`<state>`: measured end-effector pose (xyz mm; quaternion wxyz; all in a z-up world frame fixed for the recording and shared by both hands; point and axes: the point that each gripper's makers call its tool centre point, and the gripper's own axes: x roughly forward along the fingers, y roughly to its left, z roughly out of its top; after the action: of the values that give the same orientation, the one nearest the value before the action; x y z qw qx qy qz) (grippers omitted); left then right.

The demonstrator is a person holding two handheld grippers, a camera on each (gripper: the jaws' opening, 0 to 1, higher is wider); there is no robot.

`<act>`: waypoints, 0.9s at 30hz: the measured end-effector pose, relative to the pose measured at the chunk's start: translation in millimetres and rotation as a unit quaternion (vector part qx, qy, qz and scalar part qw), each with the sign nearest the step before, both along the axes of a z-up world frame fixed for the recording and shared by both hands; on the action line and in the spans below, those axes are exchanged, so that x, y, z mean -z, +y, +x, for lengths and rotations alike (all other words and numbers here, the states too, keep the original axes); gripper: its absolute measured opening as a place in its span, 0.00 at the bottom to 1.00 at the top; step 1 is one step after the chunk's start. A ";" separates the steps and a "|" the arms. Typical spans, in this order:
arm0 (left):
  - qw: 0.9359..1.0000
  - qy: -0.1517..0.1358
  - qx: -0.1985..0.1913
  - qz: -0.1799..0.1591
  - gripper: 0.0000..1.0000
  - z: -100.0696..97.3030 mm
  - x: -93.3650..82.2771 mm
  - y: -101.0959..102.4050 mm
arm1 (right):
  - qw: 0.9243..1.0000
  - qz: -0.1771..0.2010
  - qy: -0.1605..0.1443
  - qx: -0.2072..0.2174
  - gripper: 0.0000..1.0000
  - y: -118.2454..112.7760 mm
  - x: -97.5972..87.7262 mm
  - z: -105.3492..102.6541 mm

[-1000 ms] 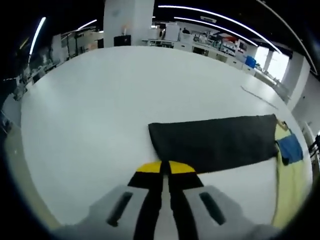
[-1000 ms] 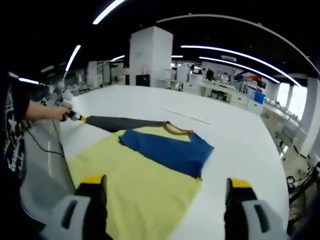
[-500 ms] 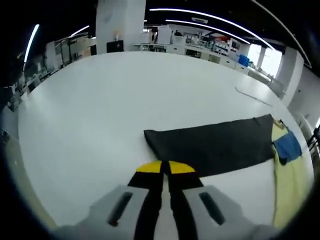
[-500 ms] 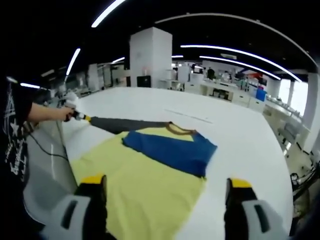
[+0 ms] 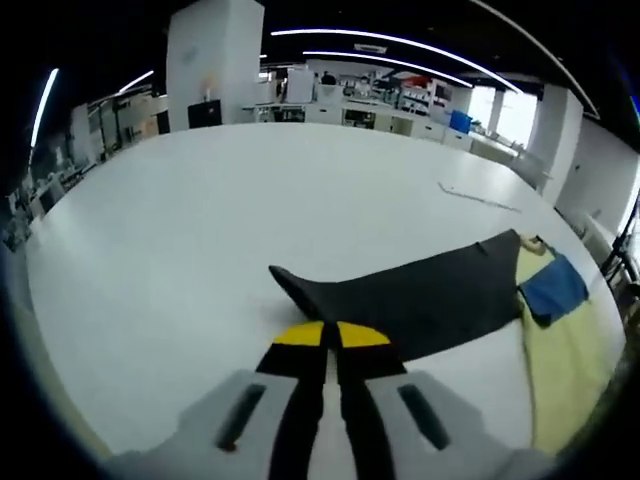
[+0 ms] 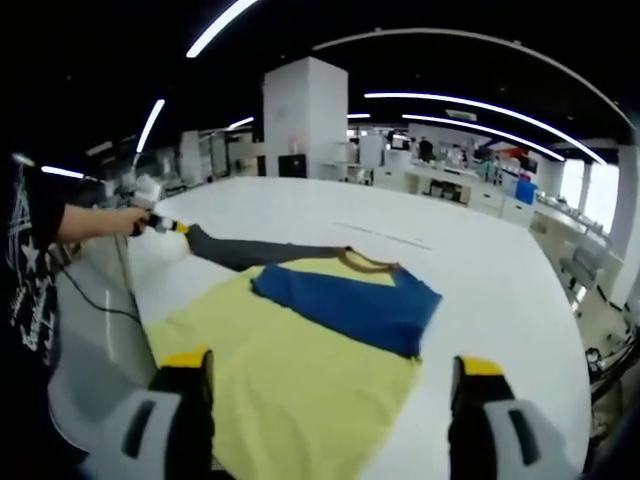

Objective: Fold the garment on the visible template until the final outline fits inside the template.

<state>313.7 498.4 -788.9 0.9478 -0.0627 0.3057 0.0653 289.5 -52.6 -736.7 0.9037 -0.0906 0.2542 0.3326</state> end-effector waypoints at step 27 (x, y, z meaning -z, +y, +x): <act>0.989 -0.074 0.114 -0.064 0.00 53.7 -78.7 -128.8 | 1.000 0.016 0.014 -0.017 1.00 21.7 9.9 -16.4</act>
<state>367.5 369.6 -710.3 0.9631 -0.0927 0.2437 -0.0673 273.1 -30.8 -746.6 0.8955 -0.0758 0.2595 0.3536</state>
